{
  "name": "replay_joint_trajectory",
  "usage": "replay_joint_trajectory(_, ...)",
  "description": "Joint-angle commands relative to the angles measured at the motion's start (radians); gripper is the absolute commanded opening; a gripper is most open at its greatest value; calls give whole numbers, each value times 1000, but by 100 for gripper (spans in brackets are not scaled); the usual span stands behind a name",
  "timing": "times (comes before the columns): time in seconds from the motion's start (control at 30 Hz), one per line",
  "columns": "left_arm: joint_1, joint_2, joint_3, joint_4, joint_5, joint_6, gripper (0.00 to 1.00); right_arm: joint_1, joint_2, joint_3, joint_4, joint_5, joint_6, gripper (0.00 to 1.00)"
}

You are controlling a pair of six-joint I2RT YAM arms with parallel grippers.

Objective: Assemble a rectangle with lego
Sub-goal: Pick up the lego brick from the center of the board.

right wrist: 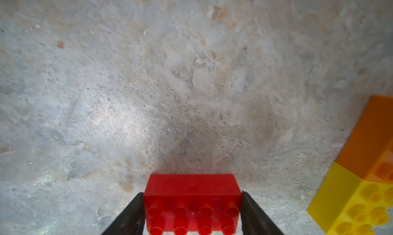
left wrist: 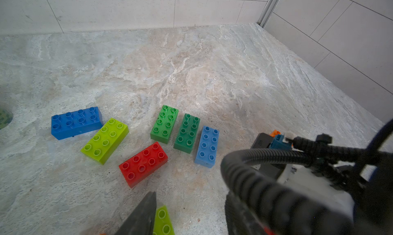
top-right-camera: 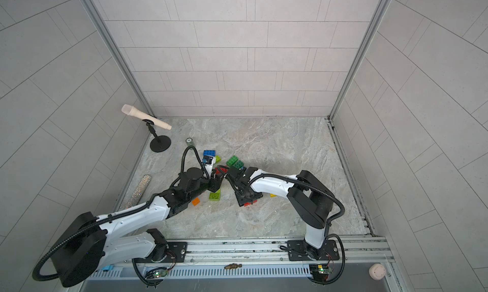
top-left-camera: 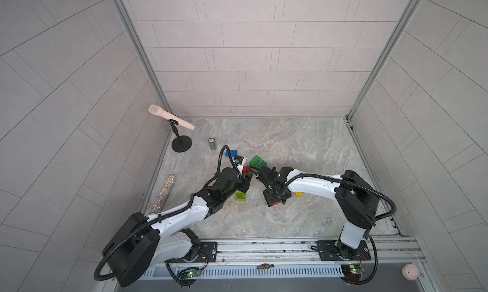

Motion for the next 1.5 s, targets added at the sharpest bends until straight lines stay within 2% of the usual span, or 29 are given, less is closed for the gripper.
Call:
replay_joint_trajectory(0.0,6,4,6,19,-2,-6,57,-4,22,6,-10,10,-6,68)
replay_joint_trajectory(1.0,5,11,9,16,-1,-5,57,-8,53,6,-1,5,-35,70)
replay_joint_trajectory(1.27,6,11,11,13,-4,-5,57,-15,21,15,-20,12,-39,60)
replay_joint_trajectory(1.4,5,15,20,6,-2,8,57,-59,-96,7,-72,2,-71,52)
replay_joint_trajectory(1.47,3,28,29,9,29,55,55,-103,-171,-11,-111,3,-101,47)
